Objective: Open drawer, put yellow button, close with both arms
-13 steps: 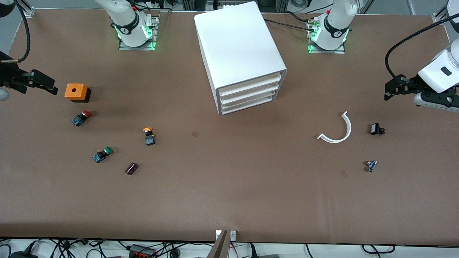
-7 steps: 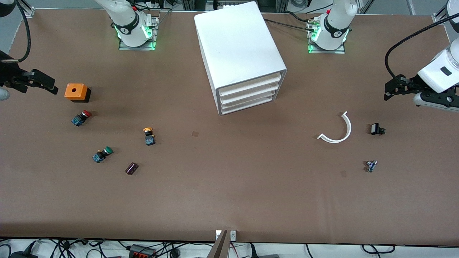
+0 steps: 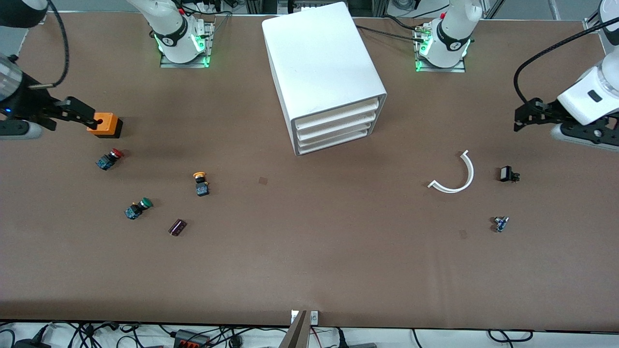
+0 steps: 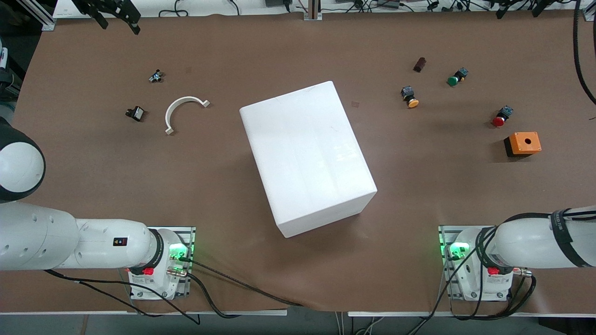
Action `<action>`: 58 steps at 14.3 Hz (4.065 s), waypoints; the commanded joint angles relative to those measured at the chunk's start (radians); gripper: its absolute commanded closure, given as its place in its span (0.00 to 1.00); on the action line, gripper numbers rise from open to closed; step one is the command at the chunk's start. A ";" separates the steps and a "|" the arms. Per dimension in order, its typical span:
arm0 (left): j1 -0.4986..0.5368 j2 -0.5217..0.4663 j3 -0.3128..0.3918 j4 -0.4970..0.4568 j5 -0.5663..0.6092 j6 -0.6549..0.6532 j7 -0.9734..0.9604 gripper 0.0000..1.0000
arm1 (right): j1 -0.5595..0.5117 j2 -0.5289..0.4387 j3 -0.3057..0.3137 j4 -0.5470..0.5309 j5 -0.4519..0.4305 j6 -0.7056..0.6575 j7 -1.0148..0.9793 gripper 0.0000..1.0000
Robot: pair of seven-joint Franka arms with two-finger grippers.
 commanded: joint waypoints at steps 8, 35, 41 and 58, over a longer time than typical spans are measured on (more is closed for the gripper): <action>-0.044 0.242 -0.002 0.021 -0.363 -0.359 0.028 0.00 | 0.135 0.230 0.003 -0.008 0.051 0.185 0.038 0.00; -0.139 0.392 -0.156 -0.292 -1.041 0.046 0.581 0.96 | 0.209 0.646 0.010 -0.054 0.058 0.471 -0.057 0.12; -0.118 0.471 -0.137 -0.166 -1.022 0.047 0.580 0.98 | 0.204 0.647 0.010 -0.048 0.058 0.451 -0.060 0.85; -0.018 0.525 -0.116 0.151 -0.773 -0.038 0.279 0.00 | 0.244 0.529 0.173 0.498 0.056 0.262 -0.047 1.00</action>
